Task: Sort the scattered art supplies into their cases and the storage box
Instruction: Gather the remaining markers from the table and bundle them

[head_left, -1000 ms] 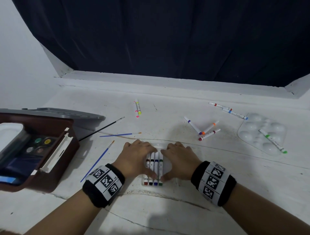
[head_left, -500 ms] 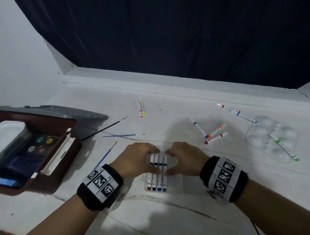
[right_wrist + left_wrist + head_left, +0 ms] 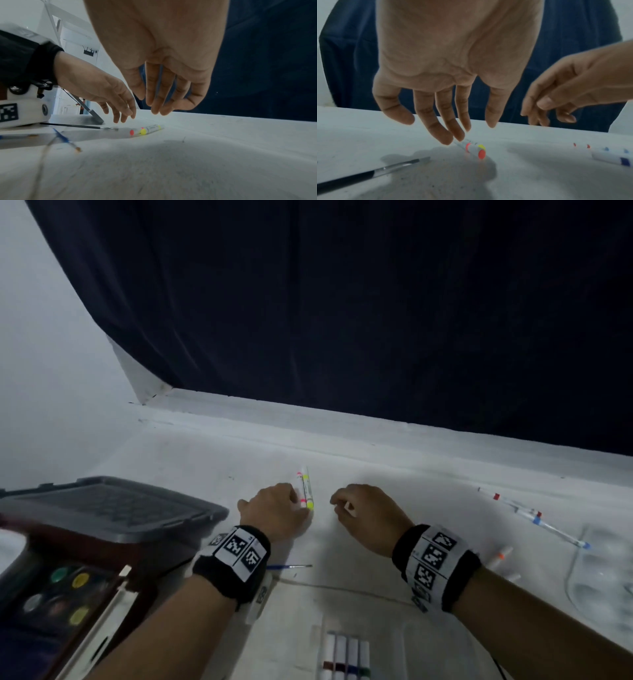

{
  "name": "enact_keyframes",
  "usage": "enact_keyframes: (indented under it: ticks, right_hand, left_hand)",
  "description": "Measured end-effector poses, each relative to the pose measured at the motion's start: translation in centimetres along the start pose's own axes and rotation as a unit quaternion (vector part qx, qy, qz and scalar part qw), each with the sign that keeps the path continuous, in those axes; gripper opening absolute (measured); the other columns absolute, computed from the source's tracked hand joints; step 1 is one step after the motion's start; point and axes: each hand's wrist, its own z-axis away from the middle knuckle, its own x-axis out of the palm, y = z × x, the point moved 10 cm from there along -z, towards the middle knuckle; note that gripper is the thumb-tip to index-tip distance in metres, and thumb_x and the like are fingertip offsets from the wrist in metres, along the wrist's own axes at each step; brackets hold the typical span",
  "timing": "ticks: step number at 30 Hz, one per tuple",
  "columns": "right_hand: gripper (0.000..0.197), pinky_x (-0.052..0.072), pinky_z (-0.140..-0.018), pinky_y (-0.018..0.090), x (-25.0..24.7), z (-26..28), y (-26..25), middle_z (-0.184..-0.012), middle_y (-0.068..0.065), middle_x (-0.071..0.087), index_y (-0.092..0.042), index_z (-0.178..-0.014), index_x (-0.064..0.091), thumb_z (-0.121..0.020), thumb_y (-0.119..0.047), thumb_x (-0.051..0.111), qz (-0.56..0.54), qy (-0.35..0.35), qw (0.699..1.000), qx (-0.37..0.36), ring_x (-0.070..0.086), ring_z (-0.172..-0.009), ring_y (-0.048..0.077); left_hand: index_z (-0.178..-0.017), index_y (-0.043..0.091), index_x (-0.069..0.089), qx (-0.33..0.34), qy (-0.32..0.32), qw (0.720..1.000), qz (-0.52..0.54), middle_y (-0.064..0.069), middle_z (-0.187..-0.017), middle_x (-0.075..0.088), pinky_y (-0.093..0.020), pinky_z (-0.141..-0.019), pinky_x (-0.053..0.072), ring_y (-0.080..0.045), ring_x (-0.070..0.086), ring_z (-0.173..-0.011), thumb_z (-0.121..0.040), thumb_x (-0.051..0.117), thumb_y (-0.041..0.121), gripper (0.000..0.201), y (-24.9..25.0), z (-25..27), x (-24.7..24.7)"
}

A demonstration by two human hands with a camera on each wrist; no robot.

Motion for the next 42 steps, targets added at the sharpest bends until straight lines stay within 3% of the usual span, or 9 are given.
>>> enact_keyframes:
  ticks: [5, 12, 18, 23, 27, 32, 36, 39, 42]
  right_hand:
    - [0.033, 0.045, -0.097, 0.042, 2.7, -4.4, 0.1, -0.125, 0.004, 0.062, -0.018, -0.125, 0.062, -0.098, -0.017, 0.042, 0.030, -0.053, 0.998, -0.022, 0.050, -0.117, 0.025]
    - [0.035, 0.044, -0.099, 0.048, 6.0, -7.7, 0.7, -0.134, 0.003, 0.050, -0.022, -0.128, 0.061, -0.098, -0.020, 0.043, 0.073, -0.102, 0.992, -0.028, 0.046, -0.121, 0.029]
    - [0.029, 0.048, -0.091, 0.038, 5.7, -7.6, 0.7, -0.116, 0.017, 0.054, -0.006, -0.107, 0.067, -0.098, -0.021, 0.044, 0.109, -0.093, 0.990, -0.004, 0.055, -0.108, 0.033]
    - [0.028, 0.046, -0.088, 0.033, 5.1, -5.6, 1.6, -0.116, 0.015, 0.057, 0.000, -0.109, 0.065, -0.099, -0.017, 0.045, 0.151, -0.087, 0.984, 0.018, 0.054, -0.110, 0.030]
    - [0.021, 0.043, -0.087, 0.031, 3.7, -2.4, 2.6, -0.116, 0.014, 0.060, -0.002, -0.103, 0.064, -0.092, -0.004, 0.046, 0.159, -0.080, 0.983, 0.044, 0.055, -0.112, 0.031]
    - [0.020, 0.047, -0.078, 0.029, 1.4, 2.5, 3.2, -0.106, 0.007, 0.064, -0.014, -0.095, 0.069, -0.085, -0.005, 0.055, 0.103, -0.059, 0.990, 0.080, 0.060, -0.095, 0.027]
    - [0.023, 0.056, -0.066, 0.034, -1.6, 7.1, 2.2, -0.082, 0.000, 0.066, -0.028, -0.083, 0.059, -0.079, -0.006, 0.063, -0.025, 0.033, 0.996, 0.075, 0.063, -0.073, 0.019]
    - [0.045, 0.058, -0.060, 0.031, -3.2, 11.2, 1.4, -0.076, -0.003, 0.065, -0.036, -0.099, 0.051, -0.074, -0.004, 0.069, -0.147, 0.071, 0.982, 0.097, 0.066, -0.063, 0.009]
    - [0.075, 0.060, -0.064, 0.036, -2.7, 15.4, 0.6, -0.078, -0.002, 0.063, -0.046, -0.123, 0.042, -0.069, -0.004, 0.073, -0.221, 0.039, 0.969, 0.108, 0.068, -0.062, 0.010]
  left_hand:
    - [-0.098, 0.027, 0.058, 0.002, -0.046, 0.995, -0.087, 0.004, -0.103, 0.067, -0.046, -0.096, 0.032, -0.021, 0.062, -0.104, -0.078, 0.054, 0.047, 0.028, 0.4, -2.5, 2.2]
    - [-0.090, 0.025, 0.051, 0.007, -0.032, 0.994, -0.105, 0.002, -0.100, 0.067, -0.043, -0.095, 0.030, -0.024, 0.063, -0.101, -0.083, 0.052, 0.048, 0.024, -0.5, -2.9, 1.2]
    - [-0.102, 0.023, 0.059, 0.007, -0.006, 0.996, -0.087, 0.004, -0.101, 0.066, -0.039, -0.093, 0.033, -0.021, 0.061, -0.099, -0.086, 0.056, 0.051, 0.032, -1.4, -1.2, -0.9]
    - [-0.082, 0.023, 0.065, 0.042, 0.072, 0.995, 0.062, 0.010, -0.083, 0.067, -0.030, -0.075, 0.053, -0.014, 0.064, -0.079, -0.087, 0.065, 0.039, 0.017, -2.2, 1.7, -4.0]
    - [-0.070, 0.023, 0.069, 0.079, 0.126, 0.954, 0.260, 0.011, -0.070, 0.069, -0.016, -0.063, 0.046, -0.005, 0.068, -0.073, -0.086, 0.074, 0.032, 0.018, -2.5, 5.3, -6.9]
    - [-0.093, 0.010, 0.073, 0.098, 0.110, 0.849, 0.507, -0.007, -0.091, 0.076, -0.033, -0.087, 0.055, -0.020, 0.071, -0.093, -0.091, 0.067, 0.020, 0.011, -1.7, 11.5, -8.4]
    - [-0.105, 0.004, 0.071, 0.063, 0.098, 0.778, 0.618, -0.011, -0.094, 0.076, -0.030, -0.084, 0.058, -0.020, 0.072, -0.093, -0.089, 0.062, 0.021, 0.025, -1.9, 14.7, -7.4]
    - [-0.104, 0.006, 0.074, 0.055, 0.059, 0.769, 0.634, -0.014, -0.092, 0.076, -0.028, -0.080, 0.056, -0.017, 0.070, -0.089, -0.085, 0.064, 0.023, 0.027, -1.3, 16.3, -5.7]
    - [-0.102, 0.011, 0.076, 0.051, -0.005, 0.778, 0.627, -0.017, -0.098, 0.076, -0.034, -0.086, 0.046, -0.018, 0.066, -0.092, -0.083, 0.067, 0.029, 0.027, -0.2, 17.9, -3.3]
